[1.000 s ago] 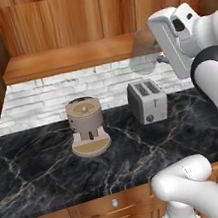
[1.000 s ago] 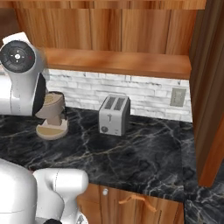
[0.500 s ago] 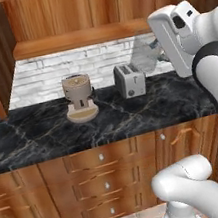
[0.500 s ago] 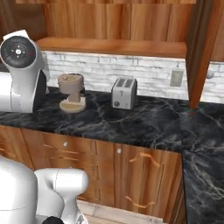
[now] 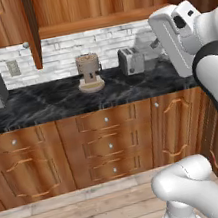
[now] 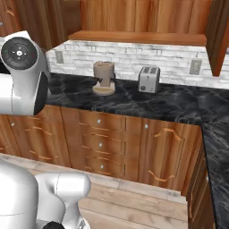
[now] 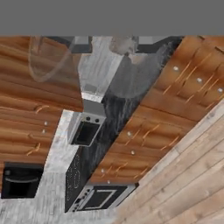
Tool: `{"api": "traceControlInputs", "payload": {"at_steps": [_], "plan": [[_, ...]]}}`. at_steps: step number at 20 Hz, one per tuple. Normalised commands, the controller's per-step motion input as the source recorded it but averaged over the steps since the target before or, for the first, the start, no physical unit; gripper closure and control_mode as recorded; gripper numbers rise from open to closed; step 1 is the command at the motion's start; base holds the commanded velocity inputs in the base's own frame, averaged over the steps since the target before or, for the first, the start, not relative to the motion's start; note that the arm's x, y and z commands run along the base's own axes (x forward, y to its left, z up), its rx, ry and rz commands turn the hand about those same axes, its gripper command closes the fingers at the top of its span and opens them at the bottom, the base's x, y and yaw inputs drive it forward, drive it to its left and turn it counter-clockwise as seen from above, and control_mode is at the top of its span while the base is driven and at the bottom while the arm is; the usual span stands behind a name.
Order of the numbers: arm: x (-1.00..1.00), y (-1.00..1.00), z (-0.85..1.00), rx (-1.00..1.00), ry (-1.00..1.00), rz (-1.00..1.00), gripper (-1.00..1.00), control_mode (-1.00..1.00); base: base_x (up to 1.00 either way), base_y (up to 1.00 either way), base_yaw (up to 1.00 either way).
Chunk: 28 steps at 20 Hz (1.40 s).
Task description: There is a bowl on the dining counter. Grab a lemon wedge from the fridge and place it in the bowl. Then get the liquor bottle and glass cup from the cabinet and place them next to the bowl.
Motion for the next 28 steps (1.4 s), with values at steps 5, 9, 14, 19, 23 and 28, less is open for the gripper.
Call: {"api": "traceControlInputs", "payload": {"at_steps": [5,9,14,19,23,28], "plan": [[0.00,0.00,0.00,0.00,0.00,0.00,1.00,1.00,-0.59,0.38,0.54],[0.00,0.00,0.00,0.00,0.00,0.00,1.00,1.00,-0.23,0.36,0.70],[0.00,0.00,0.00,0.00,0.00,0.00,1.00,1.00,-0.13,0.38,0.74],[0.00,0.00,0.00,0.00,0.00,0.00,1.00,1.00,-0.07,0.42,0.74],[0.00,0.00,0.00,0.00,0.00,0.00,1.00,1.00,-0.02,0.42,0.76],[0.00,0.00,0.00,0.00,0.00,0.00,1.00,1.00,-0.03,0.41,0.77]]}}
